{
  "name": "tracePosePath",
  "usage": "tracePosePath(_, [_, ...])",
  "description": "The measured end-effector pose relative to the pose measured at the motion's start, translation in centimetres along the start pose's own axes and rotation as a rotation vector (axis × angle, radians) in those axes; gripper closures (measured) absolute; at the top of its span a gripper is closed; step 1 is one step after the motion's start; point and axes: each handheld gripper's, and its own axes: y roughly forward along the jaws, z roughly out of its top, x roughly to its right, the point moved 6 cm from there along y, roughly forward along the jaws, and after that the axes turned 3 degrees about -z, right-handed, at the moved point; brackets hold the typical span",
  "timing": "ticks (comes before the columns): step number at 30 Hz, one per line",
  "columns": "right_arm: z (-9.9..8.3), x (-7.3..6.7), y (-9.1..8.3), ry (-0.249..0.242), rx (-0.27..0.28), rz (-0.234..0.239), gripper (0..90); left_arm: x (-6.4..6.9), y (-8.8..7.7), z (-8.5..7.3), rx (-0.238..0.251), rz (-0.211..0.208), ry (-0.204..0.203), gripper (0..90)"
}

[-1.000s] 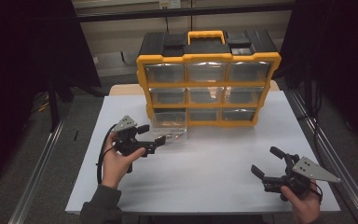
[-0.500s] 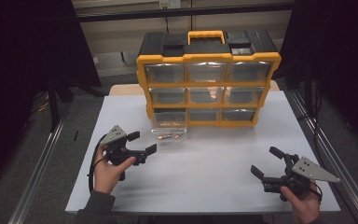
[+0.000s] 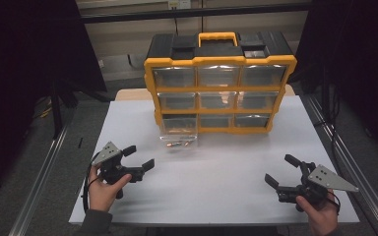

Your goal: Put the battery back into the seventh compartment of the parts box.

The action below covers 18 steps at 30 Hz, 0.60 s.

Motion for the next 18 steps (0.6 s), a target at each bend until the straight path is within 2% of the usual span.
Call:
tracePosePath(7, [0.0, 0.0, 0.0, -0.003, -0.001, -0.002, 3.8, -0.1, -0.7, -0.7, -0.007, -0.007, 0.002, 4.1])
tracePosePath(10, [0.0, 0.0, 0.0, -0.001, -0.001, -0.004, 3.8, -0.2, -0.9, -0.9, 0.004, 0.009, 0.001, 3.8])
tracePosePath(18, [0.0, -0.1, 0.1, 0.002, 0.001, 0.000, 3.8, -0.3, -1.6, -1.4, 0.026, 0.014, -0.007, 3.2])
